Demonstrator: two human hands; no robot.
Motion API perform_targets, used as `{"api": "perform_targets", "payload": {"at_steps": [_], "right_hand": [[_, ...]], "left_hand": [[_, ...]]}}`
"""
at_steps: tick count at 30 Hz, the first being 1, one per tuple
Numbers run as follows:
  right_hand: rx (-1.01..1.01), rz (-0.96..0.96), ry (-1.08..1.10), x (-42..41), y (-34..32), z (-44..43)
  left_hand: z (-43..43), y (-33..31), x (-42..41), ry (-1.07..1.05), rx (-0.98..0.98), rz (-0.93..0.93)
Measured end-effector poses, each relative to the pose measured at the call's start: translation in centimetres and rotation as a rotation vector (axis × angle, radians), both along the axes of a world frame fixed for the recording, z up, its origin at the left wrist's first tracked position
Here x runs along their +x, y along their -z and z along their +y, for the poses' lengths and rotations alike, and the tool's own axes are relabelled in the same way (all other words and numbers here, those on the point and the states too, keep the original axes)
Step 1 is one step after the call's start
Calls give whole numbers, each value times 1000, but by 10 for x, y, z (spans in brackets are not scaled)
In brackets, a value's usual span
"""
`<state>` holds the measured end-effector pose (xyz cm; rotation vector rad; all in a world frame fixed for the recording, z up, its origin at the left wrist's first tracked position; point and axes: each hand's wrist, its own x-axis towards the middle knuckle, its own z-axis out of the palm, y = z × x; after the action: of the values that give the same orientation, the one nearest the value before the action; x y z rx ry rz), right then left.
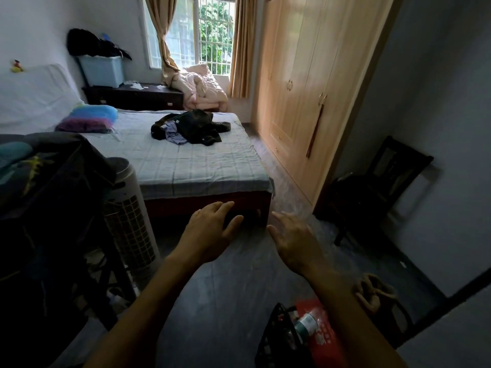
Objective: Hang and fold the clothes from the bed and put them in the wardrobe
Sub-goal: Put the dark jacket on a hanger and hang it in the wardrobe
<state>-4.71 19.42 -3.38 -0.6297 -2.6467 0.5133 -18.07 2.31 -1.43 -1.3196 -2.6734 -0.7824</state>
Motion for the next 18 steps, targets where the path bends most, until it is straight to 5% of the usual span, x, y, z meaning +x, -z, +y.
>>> {"api": "perform_targets", "payload": {"at_steps": [18], "right_hand": [[-20,49,94,-161,12,187]], "left_hand": [[205,-6,-149,78,-65,15]]}}
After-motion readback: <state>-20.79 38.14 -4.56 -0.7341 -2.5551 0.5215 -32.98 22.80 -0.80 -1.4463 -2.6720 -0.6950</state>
